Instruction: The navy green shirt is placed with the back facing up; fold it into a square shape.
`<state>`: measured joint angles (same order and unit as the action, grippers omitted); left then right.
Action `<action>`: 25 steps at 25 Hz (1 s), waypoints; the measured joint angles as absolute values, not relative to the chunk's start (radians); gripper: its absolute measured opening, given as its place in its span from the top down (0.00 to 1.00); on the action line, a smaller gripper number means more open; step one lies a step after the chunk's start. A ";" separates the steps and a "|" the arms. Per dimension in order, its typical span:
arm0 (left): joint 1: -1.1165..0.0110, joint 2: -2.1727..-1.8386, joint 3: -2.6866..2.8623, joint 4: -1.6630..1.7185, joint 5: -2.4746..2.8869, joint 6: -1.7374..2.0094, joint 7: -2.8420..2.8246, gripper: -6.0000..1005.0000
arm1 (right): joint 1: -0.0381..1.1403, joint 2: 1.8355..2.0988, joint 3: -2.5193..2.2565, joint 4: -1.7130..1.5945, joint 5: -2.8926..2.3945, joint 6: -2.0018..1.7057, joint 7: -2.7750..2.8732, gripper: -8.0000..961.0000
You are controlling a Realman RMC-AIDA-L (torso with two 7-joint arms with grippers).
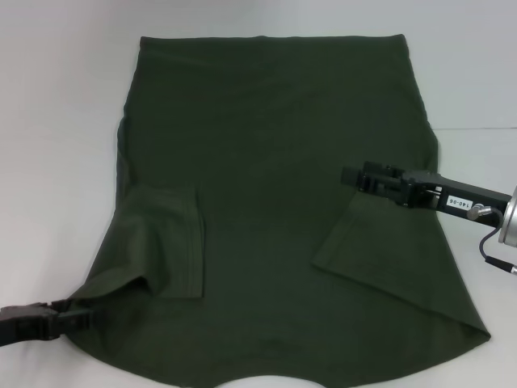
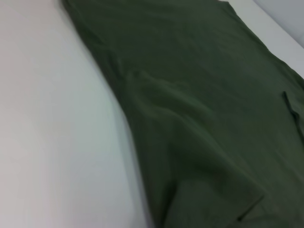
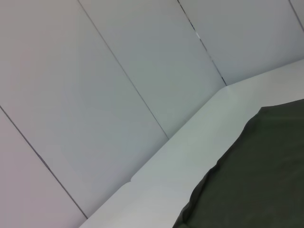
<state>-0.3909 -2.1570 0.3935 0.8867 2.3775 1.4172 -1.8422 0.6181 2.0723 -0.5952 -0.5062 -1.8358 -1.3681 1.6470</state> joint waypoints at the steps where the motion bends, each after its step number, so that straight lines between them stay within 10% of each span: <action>1: -0.392 -2.157 0.399 0.887 2.379 1.422 -1.842 0.11 | 0.618 2.072 -0.595 -0.506 -1.836 -1.369 1.646 0.17; 25: -0.396 -2.157 0.407 0.961 2.385 1.472 -1.866 0.11 | 0.609 2.072 -0.595 -0.506 -1.818 -1.369 1.640 0.17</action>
<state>-0.3965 -2.1570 0.4074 0.9607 2.3854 1.4719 -1.8662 0.6090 2.0723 -0.5952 -0.5062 -1.8176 -1.3689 1.6395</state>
